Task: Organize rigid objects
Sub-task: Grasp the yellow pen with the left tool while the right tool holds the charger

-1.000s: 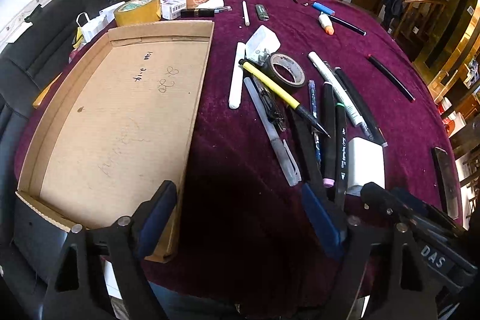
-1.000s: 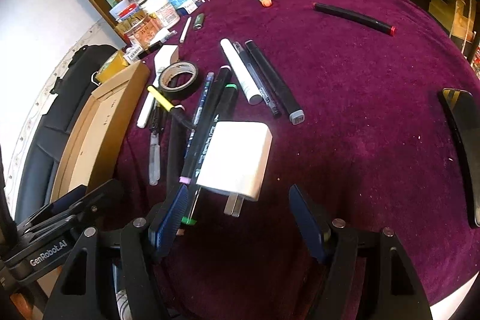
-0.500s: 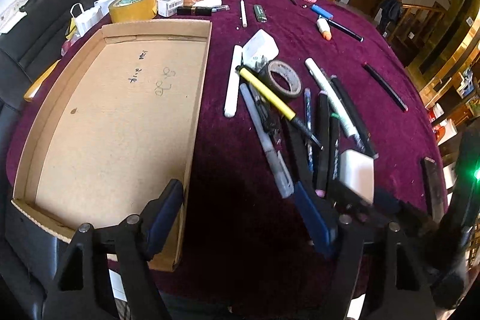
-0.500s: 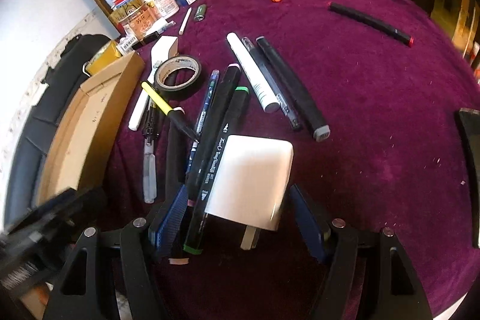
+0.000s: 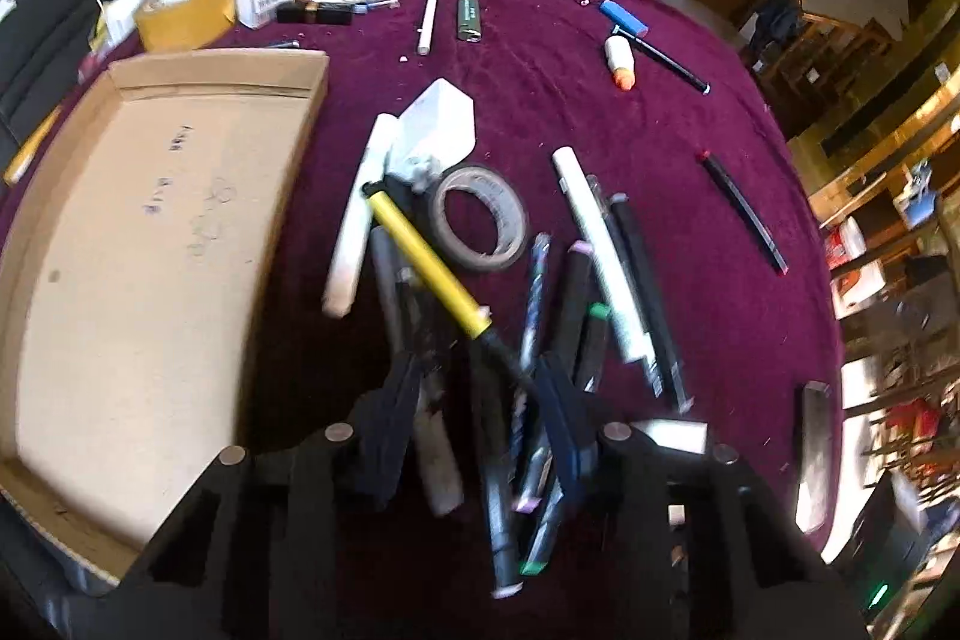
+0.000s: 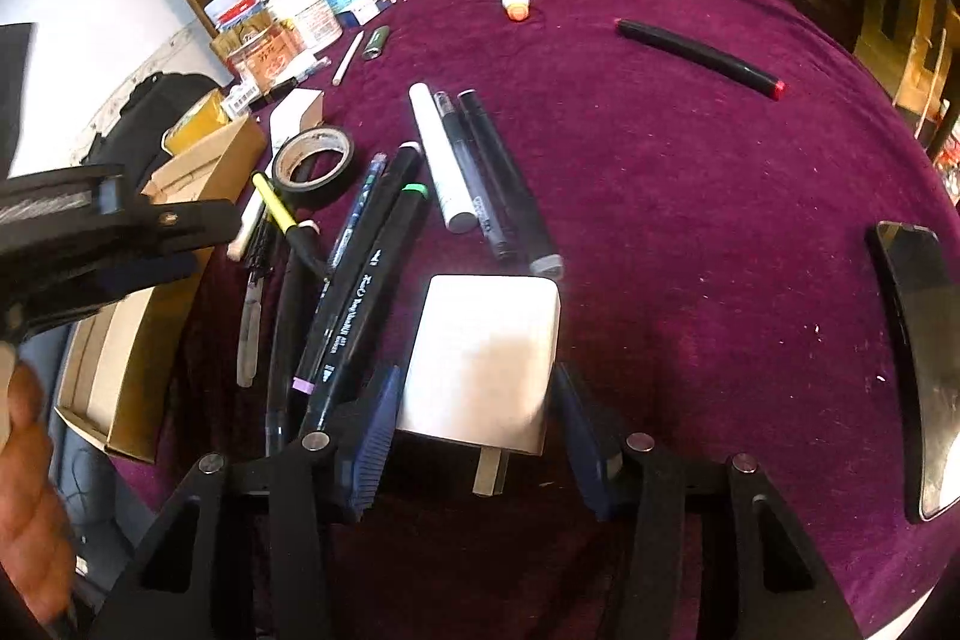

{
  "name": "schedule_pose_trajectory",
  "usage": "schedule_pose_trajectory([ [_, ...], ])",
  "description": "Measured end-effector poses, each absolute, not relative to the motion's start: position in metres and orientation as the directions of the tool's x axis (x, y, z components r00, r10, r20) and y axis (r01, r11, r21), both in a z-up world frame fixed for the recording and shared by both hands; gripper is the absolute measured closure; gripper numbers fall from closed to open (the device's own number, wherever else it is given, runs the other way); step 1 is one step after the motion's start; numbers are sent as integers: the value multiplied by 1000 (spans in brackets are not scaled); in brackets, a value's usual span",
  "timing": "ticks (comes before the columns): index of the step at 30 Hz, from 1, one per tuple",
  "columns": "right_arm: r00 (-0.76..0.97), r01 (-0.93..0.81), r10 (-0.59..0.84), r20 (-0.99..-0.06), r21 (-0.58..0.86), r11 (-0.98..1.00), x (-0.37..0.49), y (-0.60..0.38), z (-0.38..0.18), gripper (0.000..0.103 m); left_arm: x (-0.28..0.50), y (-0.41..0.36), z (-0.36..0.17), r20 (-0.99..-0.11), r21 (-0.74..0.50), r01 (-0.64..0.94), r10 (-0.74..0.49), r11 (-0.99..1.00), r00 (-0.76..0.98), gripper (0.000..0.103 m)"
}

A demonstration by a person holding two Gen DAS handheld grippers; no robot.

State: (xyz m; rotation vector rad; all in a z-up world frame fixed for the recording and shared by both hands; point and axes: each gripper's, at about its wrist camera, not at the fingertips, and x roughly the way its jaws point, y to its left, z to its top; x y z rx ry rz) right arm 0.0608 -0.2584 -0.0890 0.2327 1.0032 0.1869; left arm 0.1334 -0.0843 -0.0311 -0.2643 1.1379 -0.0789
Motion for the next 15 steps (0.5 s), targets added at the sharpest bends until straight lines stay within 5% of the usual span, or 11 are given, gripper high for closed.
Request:
schedule_pose_trajectory([
  [15,551,-65,275,-788,287,956,56,-259,-90,47,171,-89,-56,-929,-213,-156,-151,964,337,76],
])
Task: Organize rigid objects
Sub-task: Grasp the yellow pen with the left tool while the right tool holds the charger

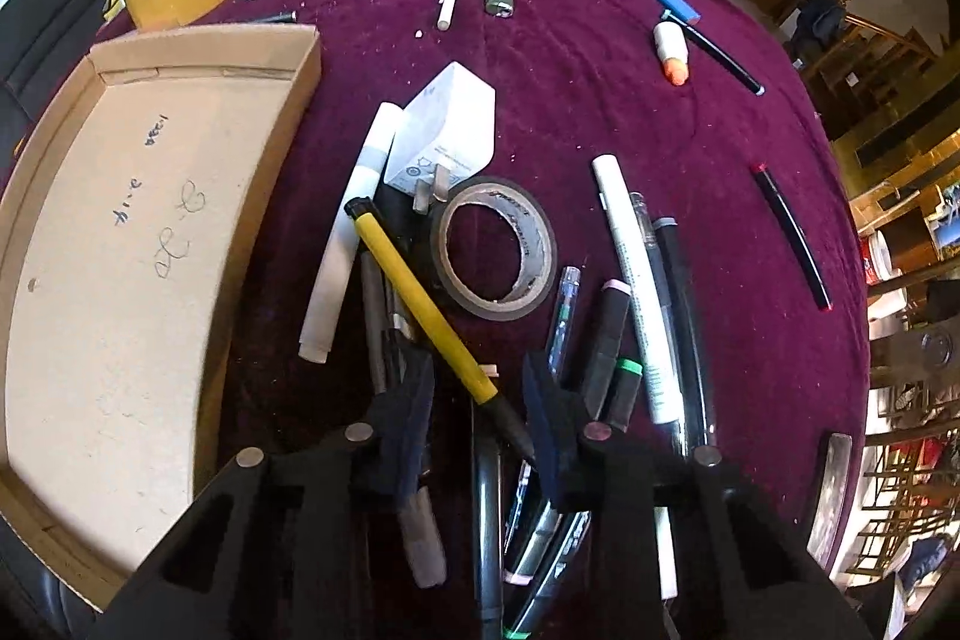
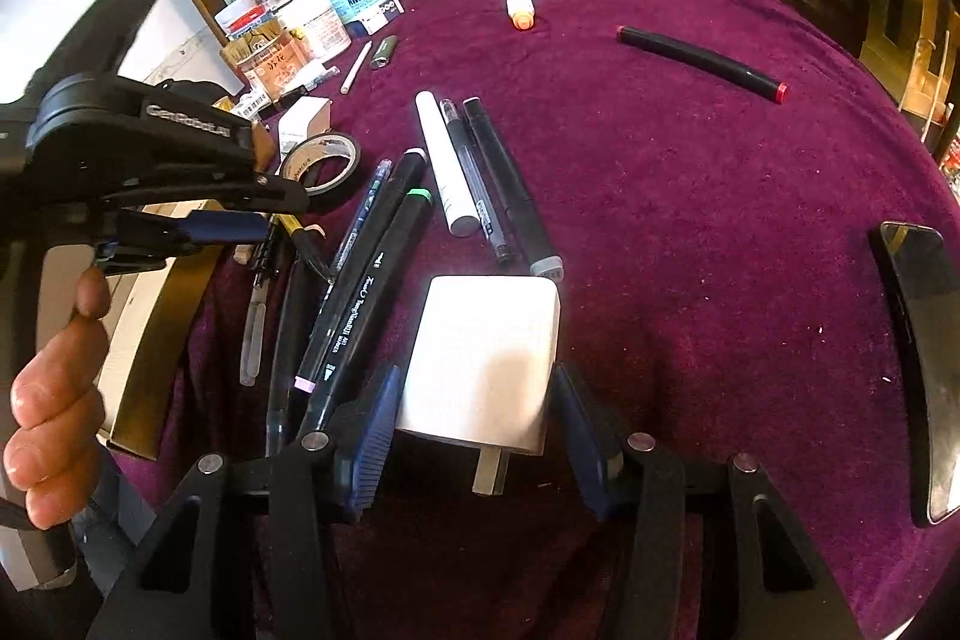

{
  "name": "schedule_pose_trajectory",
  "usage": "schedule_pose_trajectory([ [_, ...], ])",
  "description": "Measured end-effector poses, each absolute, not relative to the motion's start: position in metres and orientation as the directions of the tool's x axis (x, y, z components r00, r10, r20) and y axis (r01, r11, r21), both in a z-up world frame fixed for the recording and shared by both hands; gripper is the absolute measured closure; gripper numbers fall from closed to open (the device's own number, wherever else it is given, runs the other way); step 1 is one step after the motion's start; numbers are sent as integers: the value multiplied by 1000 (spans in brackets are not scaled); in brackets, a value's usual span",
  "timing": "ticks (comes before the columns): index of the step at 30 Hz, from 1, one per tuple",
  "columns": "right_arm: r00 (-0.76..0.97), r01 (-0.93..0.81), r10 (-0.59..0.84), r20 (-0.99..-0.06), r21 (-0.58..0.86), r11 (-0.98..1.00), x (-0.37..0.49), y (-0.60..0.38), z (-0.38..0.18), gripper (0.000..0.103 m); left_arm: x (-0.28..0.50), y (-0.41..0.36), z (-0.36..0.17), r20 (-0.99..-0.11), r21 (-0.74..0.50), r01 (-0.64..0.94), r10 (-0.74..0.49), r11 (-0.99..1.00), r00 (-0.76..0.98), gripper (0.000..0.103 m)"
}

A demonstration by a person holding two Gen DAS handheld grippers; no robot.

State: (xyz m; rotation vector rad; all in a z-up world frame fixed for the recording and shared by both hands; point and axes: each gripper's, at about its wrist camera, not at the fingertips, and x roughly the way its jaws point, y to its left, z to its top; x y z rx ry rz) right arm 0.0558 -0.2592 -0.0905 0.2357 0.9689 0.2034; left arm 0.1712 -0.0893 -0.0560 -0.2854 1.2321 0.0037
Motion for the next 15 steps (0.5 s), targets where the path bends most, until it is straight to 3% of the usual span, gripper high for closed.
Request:
schedule_pose_trajectory([
  [1,552,-66,276,-787,289,955,56,-259,-90,47,174,-90,-58,-932,-207,-160,-145,965,331,81],
  [9,553,-67,286,-783,300,951,55,-261,-91,47,180,-83,-66,-936,-226,-189,-158,956,315,85],
  [15,557,-70,285,-780,298,952,55,-261,-90,47,162,-74,-55,-916,-261,-160,-192,952,352,95],
])
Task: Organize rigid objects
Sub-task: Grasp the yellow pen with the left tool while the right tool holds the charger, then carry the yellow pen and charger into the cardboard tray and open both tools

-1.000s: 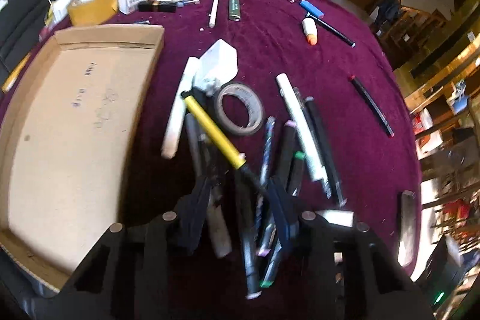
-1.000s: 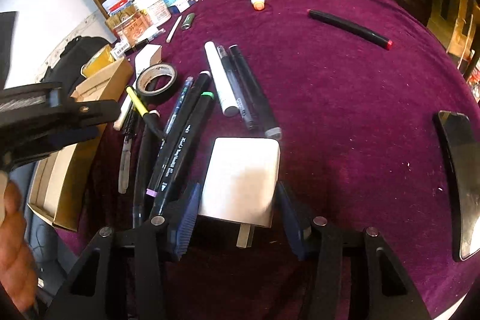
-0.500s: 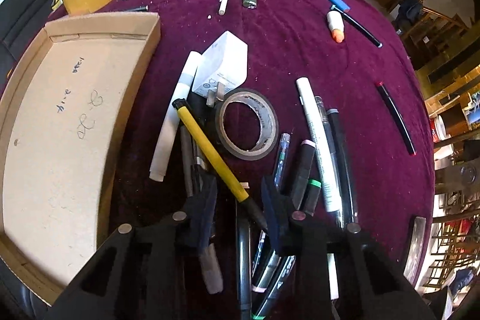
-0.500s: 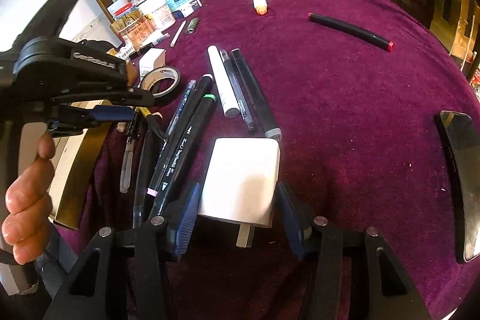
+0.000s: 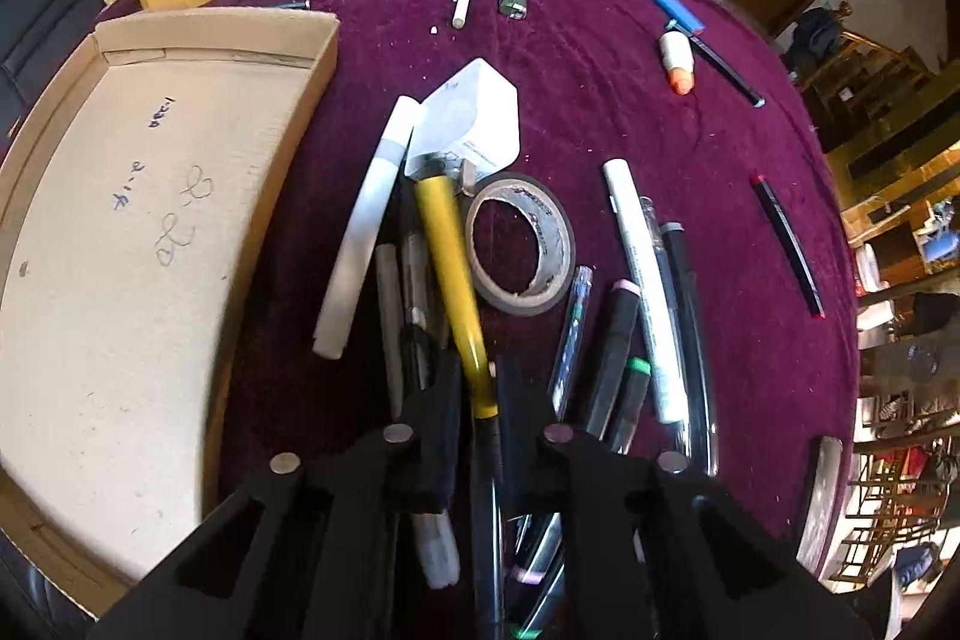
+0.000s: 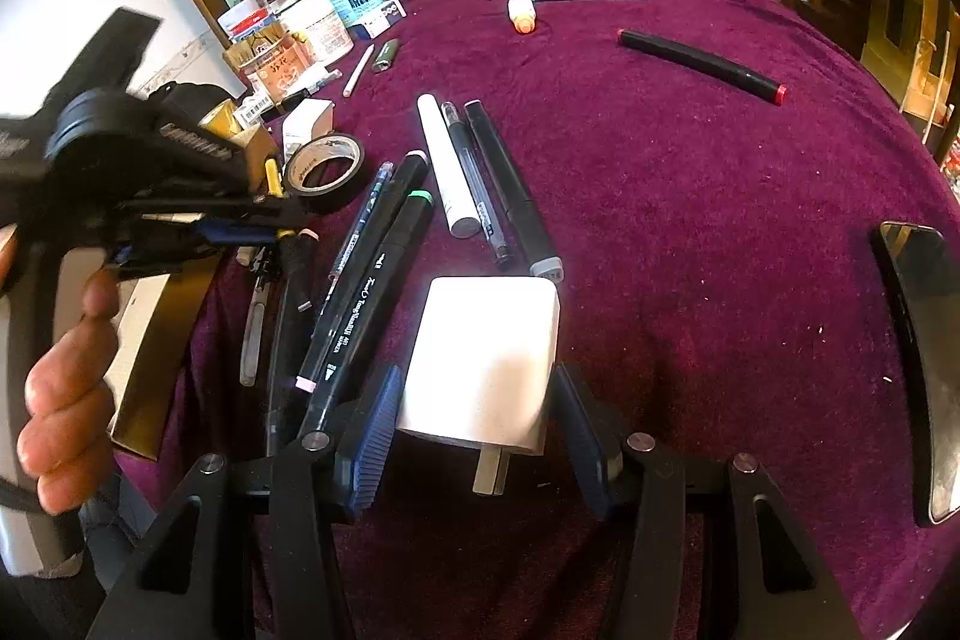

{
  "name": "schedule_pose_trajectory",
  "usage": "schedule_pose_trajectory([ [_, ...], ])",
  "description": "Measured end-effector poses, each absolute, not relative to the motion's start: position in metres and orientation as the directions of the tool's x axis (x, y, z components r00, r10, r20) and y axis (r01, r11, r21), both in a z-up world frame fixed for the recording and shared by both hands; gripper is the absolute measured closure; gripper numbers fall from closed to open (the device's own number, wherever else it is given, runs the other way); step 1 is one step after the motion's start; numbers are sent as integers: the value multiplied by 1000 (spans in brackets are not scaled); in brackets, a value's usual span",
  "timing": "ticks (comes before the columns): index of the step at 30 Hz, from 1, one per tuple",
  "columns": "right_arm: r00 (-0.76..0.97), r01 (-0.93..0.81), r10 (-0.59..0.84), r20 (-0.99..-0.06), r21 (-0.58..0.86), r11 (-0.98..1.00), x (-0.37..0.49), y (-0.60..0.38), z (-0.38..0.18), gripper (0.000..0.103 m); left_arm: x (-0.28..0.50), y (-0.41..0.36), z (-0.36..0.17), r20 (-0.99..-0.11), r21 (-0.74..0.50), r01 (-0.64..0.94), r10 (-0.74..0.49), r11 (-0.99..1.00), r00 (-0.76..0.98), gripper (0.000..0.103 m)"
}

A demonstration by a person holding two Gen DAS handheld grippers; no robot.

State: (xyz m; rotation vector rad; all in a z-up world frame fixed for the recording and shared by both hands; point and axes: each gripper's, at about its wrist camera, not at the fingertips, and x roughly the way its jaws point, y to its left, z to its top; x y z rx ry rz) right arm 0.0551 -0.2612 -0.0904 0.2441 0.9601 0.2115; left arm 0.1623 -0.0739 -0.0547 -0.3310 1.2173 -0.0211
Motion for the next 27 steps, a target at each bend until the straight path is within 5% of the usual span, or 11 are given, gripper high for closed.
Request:
schedule_pose_trajectory([
  [19,604,-57,297,-740,331,942,46,-265,-75,49,84,-36,-26,-849,-419,-56,-369,906,378,95],
  [27,566,-101,198,-800,171,980,47,-241,-77,49,64,-17,-26,-843,-427,-62,-372,902,388,95],
])
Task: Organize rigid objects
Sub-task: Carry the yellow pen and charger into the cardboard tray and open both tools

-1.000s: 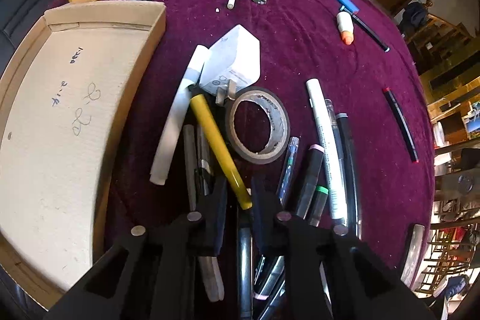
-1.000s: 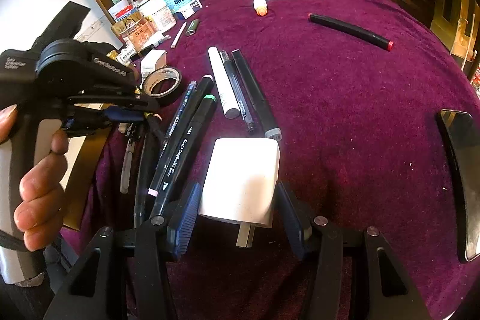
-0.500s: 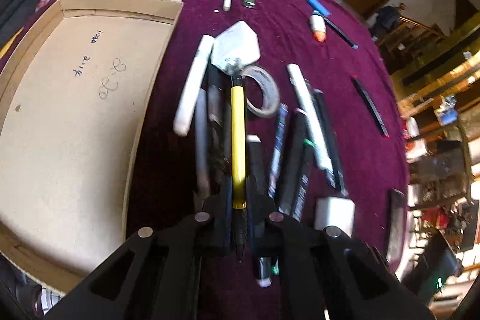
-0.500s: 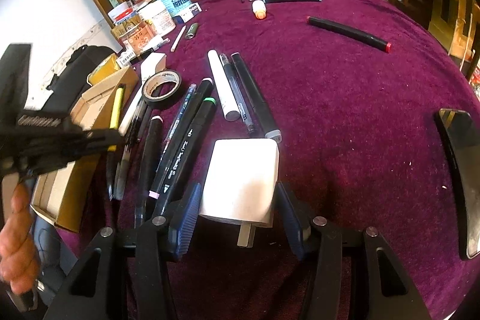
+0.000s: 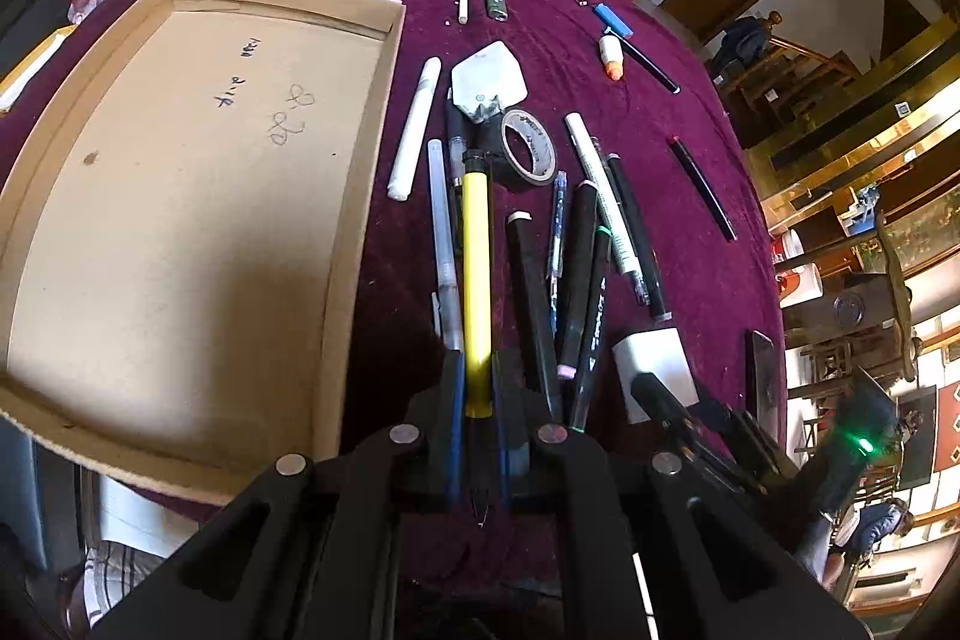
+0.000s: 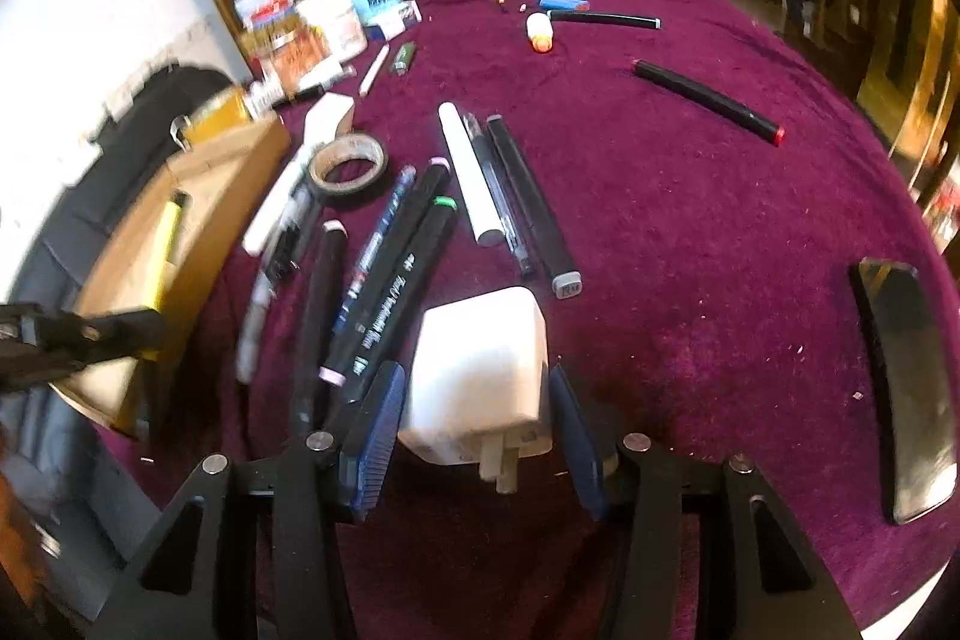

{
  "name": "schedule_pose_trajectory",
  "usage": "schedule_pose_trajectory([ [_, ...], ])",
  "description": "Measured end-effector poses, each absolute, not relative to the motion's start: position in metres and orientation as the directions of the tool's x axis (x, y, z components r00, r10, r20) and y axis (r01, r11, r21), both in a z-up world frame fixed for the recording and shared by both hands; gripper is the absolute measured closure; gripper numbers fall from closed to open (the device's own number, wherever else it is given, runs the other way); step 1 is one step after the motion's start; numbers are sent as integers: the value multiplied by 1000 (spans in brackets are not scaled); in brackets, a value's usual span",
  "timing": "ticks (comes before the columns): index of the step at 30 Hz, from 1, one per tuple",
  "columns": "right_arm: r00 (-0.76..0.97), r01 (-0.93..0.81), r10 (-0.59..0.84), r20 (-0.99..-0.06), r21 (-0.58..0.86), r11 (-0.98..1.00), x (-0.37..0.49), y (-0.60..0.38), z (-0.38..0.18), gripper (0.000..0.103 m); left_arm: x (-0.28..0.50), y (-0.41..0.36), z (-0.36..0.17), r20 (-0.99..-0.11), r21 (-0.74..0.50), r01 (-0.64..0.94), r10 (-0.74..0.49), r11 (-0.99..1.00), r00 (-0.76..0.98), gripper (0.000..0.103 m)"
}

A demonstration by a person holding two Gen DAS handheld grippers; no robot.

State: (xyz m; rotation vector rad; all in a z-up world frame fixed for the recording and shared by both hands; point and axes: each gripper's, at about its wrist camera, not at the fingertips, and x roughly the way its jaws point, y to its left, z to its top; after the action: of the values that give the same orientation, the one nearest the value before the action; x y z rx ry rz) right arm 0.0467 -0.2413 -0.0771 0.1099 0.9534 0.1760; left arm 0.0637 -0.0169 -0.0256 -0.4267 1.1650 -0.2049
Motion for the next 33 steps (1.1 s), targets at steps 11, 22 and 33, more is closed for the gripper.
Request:
schedule_pose_trajectory([
  [11,535,-71,131,-835,110,991,57,-237,-88,52,45,20,-12,-819,-454,-92,-374,886,435,95],
  [22,518,-370,512,-685,360,856,40,-153,-27,52,40,87,-3,-802,-463,-189,-320,866,504,95],
  [33,355,-521,594,-722,374,767,73,-28,-54,52,72,143,-34,-868,-365,-290,-210,885,451,95],
])
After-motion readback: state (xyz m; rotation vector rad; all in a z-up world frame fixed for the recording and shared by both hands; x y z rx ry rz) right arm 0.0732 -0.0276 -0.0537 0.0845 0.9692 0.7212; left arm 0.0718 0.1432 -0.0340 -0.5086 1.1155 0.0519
